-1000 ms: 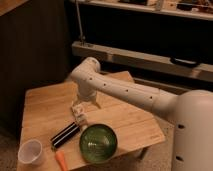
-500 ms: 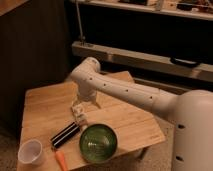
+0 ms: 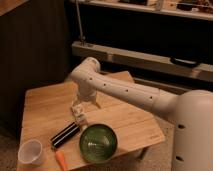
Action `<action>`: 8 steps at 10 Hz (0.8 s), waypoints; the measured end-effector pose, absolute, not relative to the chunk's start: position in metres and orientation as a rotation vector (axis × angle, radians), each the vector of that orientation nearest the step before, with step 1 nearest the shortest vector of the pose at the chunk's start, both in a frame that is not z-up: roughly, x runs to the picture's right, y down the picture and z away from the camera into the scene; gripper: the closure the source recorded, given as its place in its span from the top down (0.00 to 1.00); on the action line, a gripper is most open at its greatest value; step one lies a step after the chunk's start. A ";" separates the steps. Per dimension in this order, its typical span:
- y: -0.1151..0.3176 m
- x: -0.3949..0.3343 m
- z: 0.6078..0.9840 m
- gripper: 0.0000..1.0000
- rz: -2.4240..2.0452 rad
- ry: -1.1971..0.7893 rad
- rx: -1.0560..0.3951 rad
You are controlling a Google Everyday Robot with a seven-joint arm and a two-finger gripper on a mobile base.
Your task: Place the eraser in the ceramic cup
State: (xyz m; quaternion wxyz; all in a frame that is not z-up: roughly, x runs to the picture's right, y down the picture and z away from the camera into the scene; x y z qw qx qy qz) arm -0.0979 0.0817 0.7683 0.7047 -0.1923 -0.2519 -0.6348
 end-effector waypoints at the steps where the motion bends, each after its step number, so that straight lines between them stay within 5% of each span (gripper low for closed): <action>1: 0.082 -0.098 0.768 0.80 -1.411 -0.560 -0.428; 8: 0.104 -0.147 0.742 0.80 -1.316 -0.639 -0.441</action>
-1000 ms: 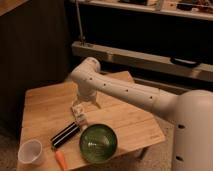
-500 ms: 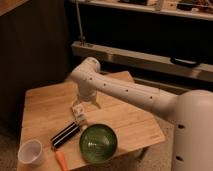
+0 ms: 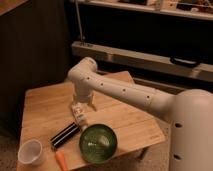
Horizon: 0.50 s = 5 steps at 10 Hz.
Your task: Place the eraser in the ceramic cup
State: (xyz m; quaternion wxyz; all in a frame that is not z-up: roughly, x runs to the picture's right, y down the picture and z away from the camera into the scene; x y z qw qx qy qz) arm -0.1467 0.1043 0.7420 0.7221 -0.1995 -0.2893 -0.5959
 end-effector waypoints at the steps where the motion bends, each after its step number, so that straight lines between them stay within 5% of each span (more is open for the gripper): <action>1: 0.113 -0.161 0.732 0.80 -1.277 -0.662 -0.444; 5: 0.131 -0.166 0.720 0.80 -0.981 -0.614 -0.468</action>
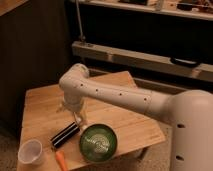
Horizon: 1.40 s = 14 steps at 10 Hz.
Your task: Place the eraser in the ceramic cup
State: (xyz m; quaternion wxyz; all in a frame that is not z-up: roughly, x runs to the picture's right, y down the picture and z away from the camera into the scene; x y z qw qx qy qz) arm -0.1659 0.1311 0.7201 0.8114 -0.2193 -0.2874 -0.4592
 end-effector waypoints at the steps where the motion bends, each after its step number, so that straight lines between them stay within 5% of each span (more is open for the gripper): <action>1: 0.133 -0.164 0.723 0.80 -0.960 -0.586 -0.463; 14: 0.153 -0.167 0.752 0.80 -0.987 -0.506 -0.554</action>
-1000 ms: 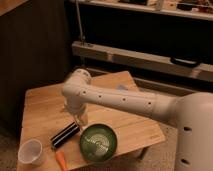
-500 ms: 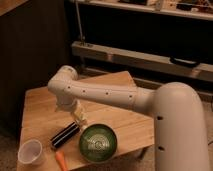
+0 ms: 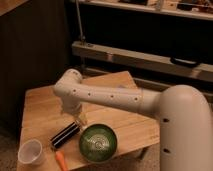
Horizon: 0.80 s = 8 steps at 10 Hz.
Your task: Place the eraser in the ceramic cup
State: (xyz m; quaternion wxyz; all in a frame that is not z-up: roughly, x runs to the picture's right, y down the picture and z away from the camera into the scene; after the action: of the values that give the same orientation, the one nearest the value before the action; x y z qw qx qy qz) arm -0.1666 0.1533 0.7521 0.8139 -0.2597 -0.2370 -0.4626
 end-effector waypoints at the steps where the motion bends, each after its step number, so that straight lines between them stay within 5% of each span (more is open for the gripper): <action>1: 0.154 -0.169 0.753 0.80 -0.974 -0.524 -0.537; 8: 0.159 -0.188 0.759 0.80 -0.942 -0.534 -0.464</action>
State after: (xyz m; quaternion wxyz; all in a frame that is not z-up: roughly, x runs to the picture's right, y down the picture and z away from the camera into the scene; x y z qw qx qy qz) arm -0.1879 0.1591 0.7590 0.8315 -0.2186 -0.2516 -0.4444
